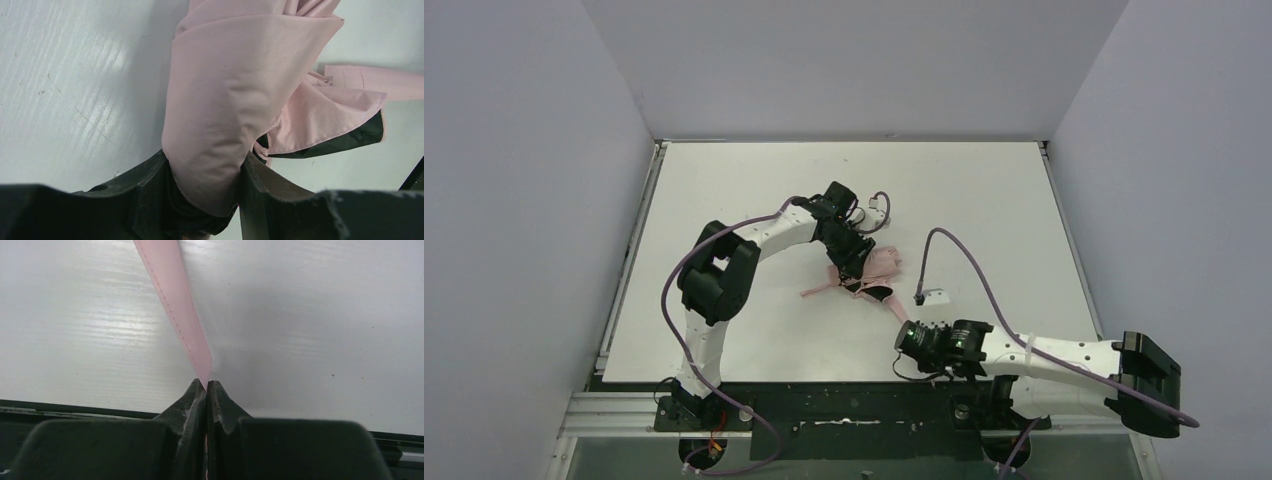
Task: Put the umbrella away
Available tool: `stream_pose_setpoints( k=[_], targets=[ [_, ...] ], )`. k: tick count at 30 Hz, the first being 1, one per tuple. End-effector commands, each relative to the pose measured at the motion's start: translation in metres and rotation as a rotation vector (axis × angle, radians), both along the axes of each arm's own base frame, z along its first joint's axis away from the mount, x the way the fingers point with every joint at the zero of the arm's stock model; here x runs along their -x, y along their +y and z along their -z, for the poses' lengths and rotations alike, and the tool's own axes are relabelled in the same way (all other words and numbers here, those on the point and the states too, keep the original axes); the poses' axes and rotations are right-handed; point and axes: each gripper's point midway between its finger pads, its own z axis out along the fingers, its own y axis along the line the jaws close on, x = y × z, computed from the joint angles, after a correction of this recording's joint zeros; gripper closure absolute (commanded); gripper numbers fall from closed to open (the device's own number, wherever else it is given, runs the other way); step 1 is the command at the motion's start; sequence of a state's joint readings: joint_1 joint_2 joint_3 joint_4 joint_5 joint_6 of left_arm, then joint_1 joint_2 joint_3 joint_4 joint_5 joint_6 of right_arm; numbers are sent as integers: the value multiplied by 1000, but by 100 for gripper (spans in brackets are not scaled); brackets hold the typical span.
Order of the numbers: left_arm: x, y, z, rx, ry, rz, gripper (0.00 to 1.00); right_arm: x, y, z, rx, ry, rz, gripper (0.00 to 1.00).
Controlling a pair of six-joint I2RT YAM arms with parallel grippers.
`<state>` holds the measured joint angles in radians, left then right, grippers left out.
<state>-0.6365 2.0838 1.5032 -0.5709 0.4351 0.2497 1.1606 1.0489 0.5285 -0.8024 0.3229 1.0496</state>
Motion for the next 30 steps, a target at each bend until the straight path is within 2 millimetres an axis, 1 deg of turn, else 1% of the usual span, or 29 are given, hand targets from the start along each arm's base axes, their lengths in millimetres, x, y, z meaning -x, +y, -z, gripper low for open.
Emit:
stream_pose_setpoints(
  k=[1, 6, 10, 13, 15, 17, 20, 22, 23, 25, 27, 30],
  targets=[
    [-16, 26, 20, -131, -78, -31, 100, 11, -24, -5, 183, -8, -23, 99],
    [-15, 23, 19, -124, -92, -20, 100, 14, -5, -2, 223, -56, -110, 93],
    [-11, 20, 18, -122, -102, 0, 100, 16, 9, 3, 210, -62, -150, 89],
    [-10, 20, 17, -122, -111, 9, 100, 18, 13, 3, 204, -69, -166, 79],
    [-10, 20, 16, -121, -117, 10, 100, 18, 16, -2, 197, -88, -180, 73],
    [-9, 20, 16, -122, -124, 16, 100, 16, 23, -11, 169, -122, -208, 67],
    [-10, 20, 15, -123, -146, 23, 100, 14, 48, -31, 55, -170, -275, 59],
    [-10, 19, 15, -130, -170, 27, 100, 11, 68, -50, -58, -208, -307, 55],
    [-10, 20, 16, -136, -178, 28, 100, 7, 73, -61, -95, -239, -301, 54],
    [-9, 18, 17, -143, -196, 31, 100, -4, 74, -82, -142, -303, -266, 52],
    [-8, 18, 17, -151, -216, 31, 100, -19, 65, -101, -160, -358, -203, 46],
    [-10, 17, 16, -158, -247, 20, 100, -49, 48, -115, -174, -375, -90, 42]
  ],
)
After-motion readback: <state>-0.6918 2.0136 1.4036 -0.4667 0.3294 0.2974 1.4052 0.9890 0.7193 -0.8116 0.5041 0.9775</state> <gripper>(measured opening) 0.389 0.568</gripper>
